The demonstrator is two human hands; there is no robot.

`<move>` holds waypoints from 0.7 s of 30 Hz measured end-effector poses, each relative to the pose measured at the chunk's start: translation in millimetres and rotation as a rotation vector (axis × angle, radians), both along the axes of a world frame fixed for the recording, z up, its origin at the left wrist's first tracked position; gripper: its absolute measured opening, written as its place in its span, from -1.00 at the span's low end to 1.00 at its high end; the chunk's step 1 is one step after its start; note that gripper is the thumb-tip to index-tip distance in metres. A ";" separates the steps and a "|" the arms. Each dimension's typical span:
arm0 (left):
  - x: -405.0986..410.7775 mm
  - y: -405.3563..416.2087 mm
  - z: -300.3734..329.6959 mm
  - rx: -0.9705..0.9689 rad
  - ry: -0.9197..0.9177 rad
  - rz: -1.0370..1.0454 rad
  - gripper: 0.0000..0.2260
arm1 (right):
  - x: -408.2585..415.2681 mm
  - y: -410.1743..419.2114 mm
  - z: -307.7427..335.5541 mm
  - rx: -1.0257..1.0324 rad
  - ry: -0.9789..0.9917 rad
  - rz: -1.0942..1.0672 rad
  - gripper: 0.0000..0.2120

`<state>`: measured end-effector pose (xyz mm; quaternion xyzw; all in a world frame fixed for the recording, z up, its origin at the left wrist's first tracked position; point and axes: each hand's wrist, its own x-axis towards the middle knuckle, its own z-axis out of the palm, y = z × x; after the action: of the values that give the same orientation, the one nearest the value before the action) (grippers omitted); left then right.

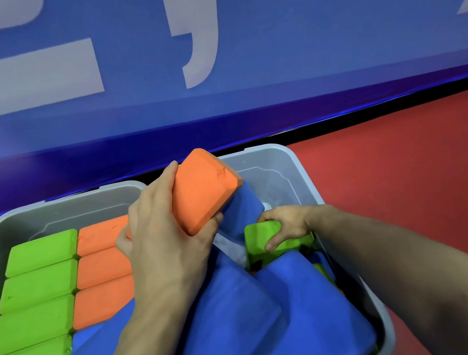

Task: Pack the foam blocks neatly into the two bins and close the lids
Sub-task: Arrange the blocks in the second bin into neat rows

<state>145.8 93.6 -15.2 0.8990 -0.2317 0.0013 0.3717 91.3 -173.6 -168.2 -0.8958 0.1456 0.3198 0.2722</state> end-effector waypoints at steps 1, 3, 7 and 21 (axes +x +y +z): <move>-0.3 -0.4 0.2 0.010 -0.006 -0.007 -0.17 | 1.1 -2.8 2.4 -0.003 0.012 0.003 -0.29; -1.2 -0.7 0.3 0.023 -0.010 -0.011 -0.16 | 0.9 -4.1 4.3 -0.007 0.038 0.026 -0.28; -1.6 -0.2 0.1 0.043 -0.017 -0.013 -0.16 | -8.4 -1.4 -6.6 -0.010 0.079 0.066 -0.37; -0.1 -1.3 -0.2 0.054 -0.036 -0.080 -0.18 | -30.6 28.6 70.3 0.549 -0.373 -0.631 -0.67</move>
<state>145.7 92.3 -15.4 0.8986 -0.2738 -0.0037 0.3428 60.7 -145.0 -97.9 -0.7448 0.2695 0.0811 0.6051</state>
